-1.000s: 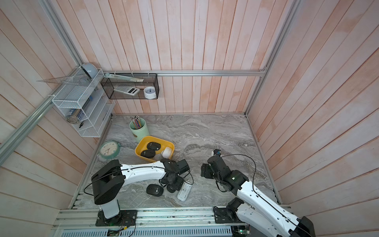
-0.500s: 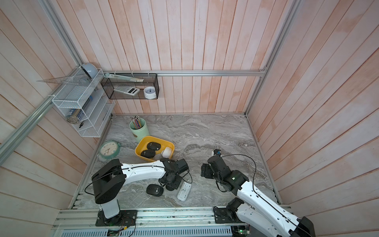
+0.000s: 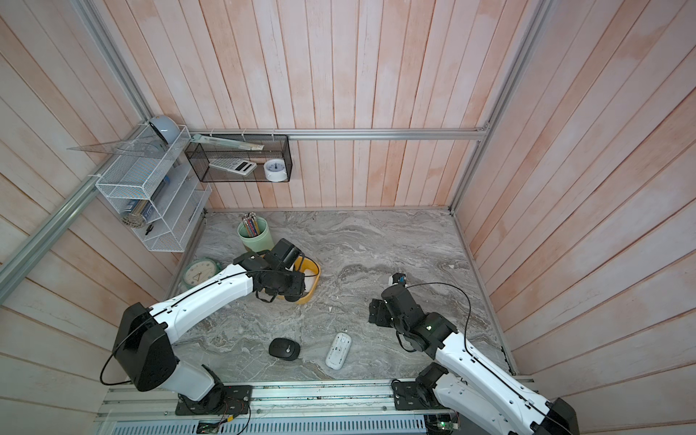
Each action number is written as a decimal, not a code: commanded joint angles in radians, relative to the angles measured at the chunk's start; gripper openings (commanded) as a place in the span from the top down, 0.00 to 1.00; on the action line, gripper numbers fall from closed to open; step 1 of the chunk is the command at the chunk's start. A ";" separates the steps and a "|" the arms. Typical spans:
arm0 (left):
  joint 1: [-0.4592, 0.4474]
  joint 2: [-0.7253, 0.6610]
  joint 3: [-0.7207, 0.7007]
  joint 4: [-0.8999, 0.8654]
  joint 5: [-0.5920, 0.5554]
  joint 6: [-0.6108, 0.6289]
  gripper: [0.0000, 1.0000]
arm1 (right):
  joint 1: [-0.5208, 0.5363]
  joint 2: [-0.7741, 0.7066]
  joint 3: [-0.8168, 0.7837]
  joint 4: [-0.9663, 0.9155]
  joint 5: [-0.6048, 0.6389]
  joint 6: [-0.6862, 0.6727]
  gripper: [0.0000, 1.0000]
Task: Put the mouse in the storage box
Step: Place the mouse in the storage box.
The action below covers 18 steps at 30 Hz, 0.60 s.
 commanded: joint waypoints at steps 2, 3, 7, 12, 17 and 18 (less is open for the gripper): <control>0.081 0.036 0.060 -0.044 -0.019 0.046 0.52 | -0.005 0.009 -0.005 0.017 0.029 -0.009 0.18; 0.099 0.050 0.071 -0.048 -0.026 0.048 0.52 | -0.004 0.012 -0.005 0.018 0.031 -0.014 0.18; 0.153 0.113 0.108 -0.054 -0.058 0.058 0.52 | -0.006 0.023 -0.007 0.020 0.042 -0.025 0.18; 0.192 0.205 0.154 -0.063 -0.116 0.064 0.52 | -0.006 0.036 -0.012 0.028 0.041 -0.033 0.18; 0.220 0.283 0.198 -0.076 -0.164 0.075 0.52 | -0.008 0.051 -0.009 0.026 0.036 -0.042 0.18; 0.226 0.298 0.202 -0.070 -0.161 0.078 0.52 | -0.008 0.054 -0.010 0.029 0.035 -0.041 0.18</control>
